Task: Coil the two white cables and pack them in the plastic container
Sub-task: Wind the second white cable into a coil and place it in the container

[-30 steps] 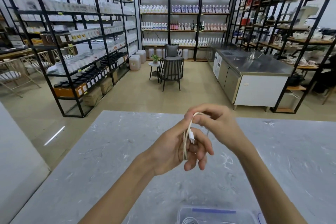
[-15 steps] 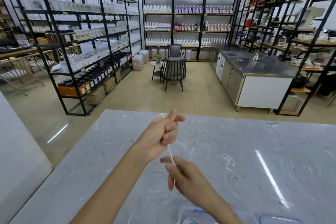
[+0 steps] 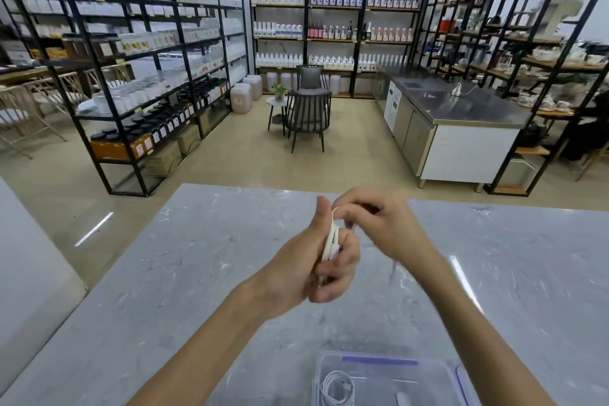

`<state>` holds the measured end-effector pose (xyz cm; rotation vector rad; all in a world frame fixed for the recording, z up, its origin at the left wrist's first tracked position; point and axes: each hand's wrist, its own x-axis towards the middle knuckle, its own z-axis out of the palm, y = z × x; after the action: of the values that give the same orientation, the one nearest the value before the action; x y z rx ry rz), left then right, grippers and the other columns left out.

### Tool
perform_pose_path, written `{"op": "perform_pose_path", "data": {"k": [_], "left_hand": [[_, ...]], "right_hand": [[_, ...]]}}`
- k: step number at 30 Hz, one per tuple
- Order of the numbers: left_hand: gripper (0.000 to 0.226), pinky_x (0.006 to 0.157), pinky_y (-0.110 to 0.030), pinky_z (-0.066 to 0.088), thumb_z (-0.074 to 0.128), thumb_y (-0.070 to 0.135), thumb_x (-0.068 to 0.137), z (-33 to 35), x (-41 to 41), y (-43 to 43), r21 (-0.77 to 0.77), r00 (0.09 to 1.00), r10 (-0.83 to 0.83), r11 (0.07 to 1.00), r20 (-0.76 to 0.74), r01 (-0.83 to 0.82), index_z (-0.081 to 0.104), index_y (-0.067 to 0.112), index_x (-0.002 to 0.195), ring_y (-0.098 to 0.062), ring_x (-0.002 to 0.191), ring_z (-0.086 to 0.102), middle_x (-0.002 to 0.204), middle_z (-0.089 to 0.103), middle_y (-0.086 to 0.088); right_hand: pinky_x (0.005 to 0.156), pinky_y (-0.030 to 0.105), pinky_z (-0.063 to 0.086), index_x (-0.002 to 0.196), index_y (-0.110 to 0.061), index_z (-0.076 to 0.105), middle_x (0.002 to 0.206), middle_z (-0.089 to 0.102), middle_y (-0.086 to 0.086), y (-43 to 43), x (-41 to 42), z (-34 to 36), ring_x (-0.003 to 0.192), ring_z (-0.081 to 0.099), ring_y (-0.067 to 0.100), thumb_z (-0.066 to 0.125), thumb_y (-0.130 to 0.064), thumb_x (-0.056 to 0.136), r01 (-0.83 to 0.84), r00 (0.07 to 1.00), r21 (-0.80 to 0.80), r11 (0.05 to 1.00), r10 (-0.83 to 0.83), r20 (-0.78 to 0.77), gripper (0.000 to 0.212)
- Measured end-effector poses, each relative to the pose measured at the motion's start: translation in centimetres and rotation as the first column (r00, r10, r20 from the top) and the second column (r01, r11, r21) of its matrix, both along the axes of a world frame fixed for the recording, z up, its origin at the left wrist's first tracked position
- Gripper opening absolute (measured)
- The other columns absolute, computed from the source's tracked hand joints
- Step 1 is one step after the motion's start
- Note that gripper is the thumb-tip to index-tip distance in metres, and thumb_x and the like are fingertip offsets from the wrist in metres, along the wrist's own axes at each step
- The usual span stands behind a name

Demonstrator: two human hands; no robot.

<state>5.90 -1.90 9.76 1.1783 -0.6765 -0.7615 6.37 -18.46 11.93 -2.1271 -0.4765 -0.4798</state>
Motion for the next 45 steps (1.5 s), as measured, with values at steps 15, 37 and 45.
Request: {"op": "perform_pose_path", "data": {"k": [15,37,45], "left_hand": [[0.075,0.056,-0.023,0.045,0.024,0.079,0.081,-5.2,4.0,1.0,0.282,0.905,0.353,0.867,0.236,-0.411,0.062,0.015,0.071,-0.014,0.053,0.057,0.055,0.058,0.003],[0.073,0.039,-0.020,0.035,0.028,0.075,0.088,-4.0,4.5,2.4,-0.072,0.843,0.250,0.944,-0.476,-0.321,0.056,0.010,0.073,-0.012,0.044,0.046,0.052,0.040,0.003],[0.084,0.058,-0.026,0.045,0.008,0.075,0.082,-7.5,1.6,1.1,0.312,0.943,0.330,0.894,0.031,-0.323,0.063,0.013,0.070,-0.014,0.054,0.057,0.055,0.055,-0.003]], "right_hand": [[0.072,0.020,0.046,0.103,-0.027,0.063,0.074,0.066,-0.014,3.6,-5.5,-4.4,0.070,0.058,0.003,0.049,-0.031,0.099,-0.187,0.956,-0.420,0.888,0.066,-0.286,0.016],[0.057,0.016,0.041,0.117,-0.026,0.061,0.059,0.064,-0.010,5.6,-5.2,-11.3,0.050,0.051,0.004,0.049,-0.026,0.100,-0.074,0.927,-0.044,0.996,0.052,-0.371,0.021],[0.065,0.027,0.052,0.103,-0.031,0.067,0.081,0.071,-0.013,3.0,-7.0,-4.8,0.074,0.065,0.006,0.050,-0.027,0.094,-0.088,0.996,-0.441,0.893,0.091,-0.014,0.020]]}}
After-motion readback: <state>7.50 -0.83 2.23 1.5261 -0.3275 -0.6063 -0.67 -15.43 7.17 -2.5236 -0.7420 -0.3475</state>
